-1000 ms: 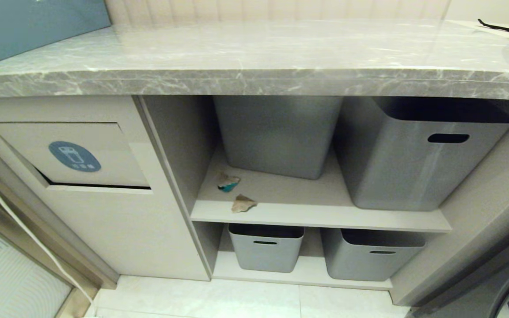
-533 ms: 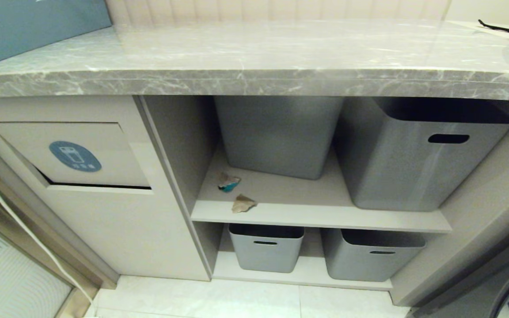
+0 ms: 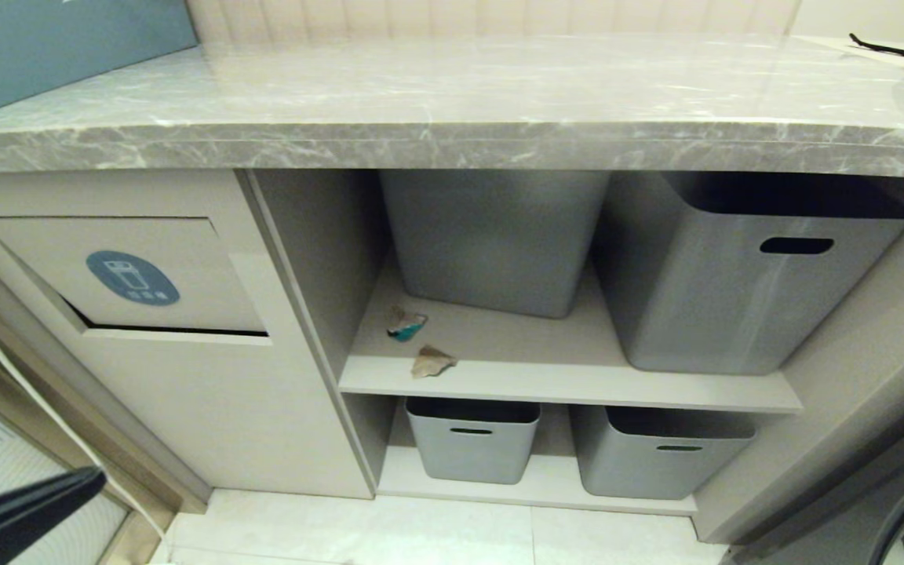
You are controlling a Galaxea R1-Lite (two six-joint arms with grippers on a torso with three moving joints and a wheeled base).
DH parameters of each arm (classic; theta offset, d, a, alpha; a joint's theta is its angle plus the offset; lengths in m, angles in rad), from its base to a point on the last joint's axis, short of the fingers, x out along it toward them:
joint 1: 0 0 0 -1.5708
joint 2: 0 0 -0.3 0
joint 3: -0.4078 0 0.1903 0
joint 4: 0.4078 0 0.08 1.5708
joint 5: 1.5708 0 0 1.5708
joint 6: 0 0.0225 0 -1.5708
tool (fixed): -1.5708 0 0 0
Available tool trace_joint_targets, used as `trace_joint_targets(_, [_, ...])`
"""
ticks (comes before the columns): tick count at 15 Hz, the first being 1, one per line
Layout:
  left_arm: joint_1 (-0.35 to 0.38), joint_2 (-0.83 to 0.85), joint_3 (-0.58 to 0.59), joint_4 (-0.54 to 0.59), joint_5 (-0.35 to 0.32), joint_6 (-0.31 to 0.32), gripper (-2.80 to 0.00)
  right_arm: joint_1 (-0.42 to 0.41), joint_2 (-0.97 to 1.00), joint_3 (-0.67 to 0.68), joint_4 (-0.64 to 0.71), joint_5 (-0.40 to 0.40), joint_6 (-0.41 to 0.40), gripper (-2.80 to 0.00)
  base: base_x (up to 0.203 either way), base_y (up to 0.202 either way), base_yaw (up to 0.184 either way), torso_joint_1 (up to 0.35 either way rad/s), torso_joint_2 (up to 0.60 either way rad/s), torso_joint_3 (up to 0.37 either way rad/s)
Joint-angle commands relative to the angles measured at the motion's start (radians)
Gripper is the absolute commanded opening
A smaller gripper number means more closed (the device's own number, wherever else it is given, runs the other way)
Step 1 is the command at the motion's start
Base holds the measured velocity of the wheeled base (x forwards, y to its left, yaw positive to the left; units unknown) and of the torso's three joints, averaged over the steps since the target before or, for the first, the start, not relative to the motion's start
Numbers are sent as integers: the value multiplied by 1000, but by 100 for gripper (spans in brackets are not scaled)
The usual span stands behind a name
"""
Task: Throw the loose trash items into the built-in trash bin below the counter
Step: Pick up the garbage
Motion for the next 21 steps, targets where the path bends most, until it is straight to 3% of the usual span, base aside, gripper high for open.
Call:
trace_joint_targets(1, [-95, 369, -87, -28, -58, 11, -280, 0, 0, 0, 0, 0, 0, -280, 0, 0, 0, 0, 0, 0])
trace_joint_targets(4, [-332, 594, -125, -131, 9, -8, -280, 0, 0, 0, 0, 0, 0, -280, 0, 0, 0, 0, 0, 0])
trace_joint_targets(6, [-475, 695, -135, -196, 98, -37, -280, 0, -1, 0, 0, 0, 0, -280, 0, 0, 0, 0, 0, 0])
trace_joint_targets(9, [-530, 868, -152, -265, 261, -59, -280, 0, -2, 0, 0, 0, 0, -280, 0, 0, 0, 0, 0, 0])
trace_joint_targets(12, [-545, 1070, -294, -297, 385, -116, -280, 0, -1, 0, 0, 0, 0, -280, 0, 0, 0, 0, 0, 0])
trace_joint_targets(13, [-546, 1132, -351, -296, 418, -133, 0, 0, 0, 0, 0, 0, 0, -280, 0, 0, 0, 0, 0, 0])
trace_joint_targets(16, [-541, 1272, -581, -232, 479, -153, 0, 0, -1, 0, 0, 0, 0, -280, 0, 0, 0, 0, 0, 0])
trace_joint_targets(21, [-534, 1410, -952, 176, 560, -149, 0, 0, -2, 0, 0, 0, 0, -280, 0, 0, 0, 0, 0, 0])
